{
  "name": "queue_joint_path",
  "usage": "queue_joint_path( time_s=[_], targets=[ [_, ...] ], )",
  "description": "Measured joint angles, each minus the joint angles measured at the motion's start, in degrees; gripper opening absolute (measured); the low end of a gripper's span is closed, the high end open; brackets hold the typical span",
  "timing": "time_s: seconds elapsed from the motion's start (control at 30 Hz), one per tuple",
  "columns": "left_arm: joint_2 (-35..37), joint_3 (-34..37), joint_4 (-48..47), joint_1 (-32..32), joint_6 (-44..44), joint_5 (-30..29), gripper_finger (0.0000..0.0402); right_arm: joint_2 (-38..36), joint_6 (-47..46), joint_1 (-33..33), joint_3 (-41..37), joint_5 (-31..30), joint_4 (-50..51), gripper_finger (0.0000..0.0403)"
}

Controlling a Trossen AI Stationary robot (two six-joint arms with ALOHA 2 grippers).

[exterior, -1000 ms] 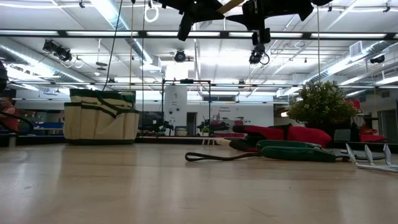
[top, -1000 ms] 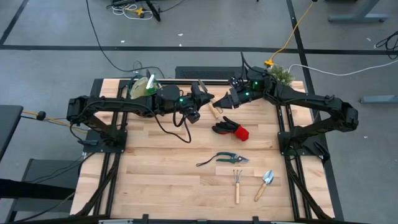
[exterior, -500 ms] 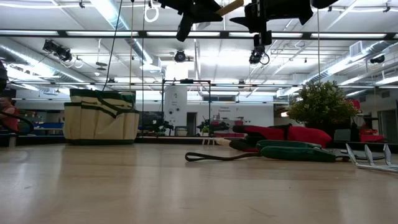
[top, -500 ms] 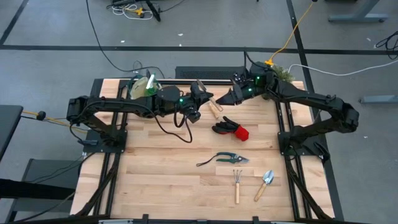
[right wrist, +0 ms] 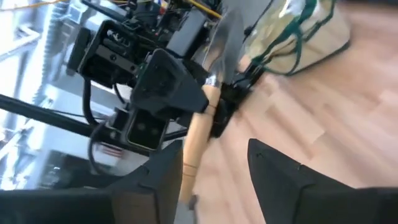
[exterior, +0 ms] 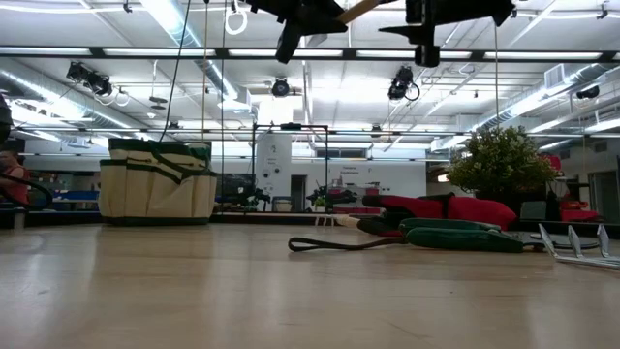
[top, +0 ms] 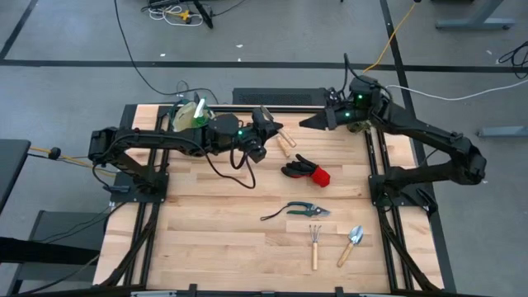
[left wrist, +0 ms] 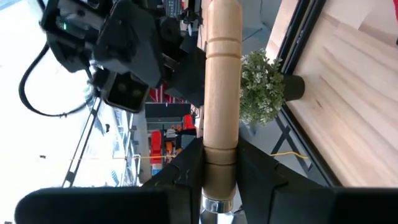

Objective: Pick & Place Garden tools in Gardening bag
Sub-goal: Put the top brown trowel into the gardening bag

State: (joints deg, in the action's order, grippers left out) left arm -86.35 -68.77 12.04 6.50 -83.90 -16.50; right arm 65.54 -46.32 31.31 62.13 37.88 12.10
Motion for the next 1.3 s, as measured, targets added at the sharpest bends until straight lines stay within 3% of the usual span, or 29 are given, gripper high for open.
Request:
queue_joint_path(
  time_s=[0.2,0.4,0.67,1.3],
  targets=[
    [0.0,0.0,0.1,0.0,4.3,0.0,0.0079,-3.0,8.9,0.0,0.0,-3.7,-0.1,0.0149],
    [0.0,0.0,0.4,0.0,6.0,0.0,0.0078,-4.4,17.6,-0.1,0.0,-4.9,0.0,0.009],
    [0.1,0.0,0.1,0.0,17.3,0.0,0.0083,-4.4,19.2,-0.3,0.0,-4.9,0.0,0.0006],
    [0.1,0.0,-0.3,0.0,43.2,4.4,0.0078,-4.4,20.5,-0.3,0.0,-4.3,0.0,0.0002]
  ],
)
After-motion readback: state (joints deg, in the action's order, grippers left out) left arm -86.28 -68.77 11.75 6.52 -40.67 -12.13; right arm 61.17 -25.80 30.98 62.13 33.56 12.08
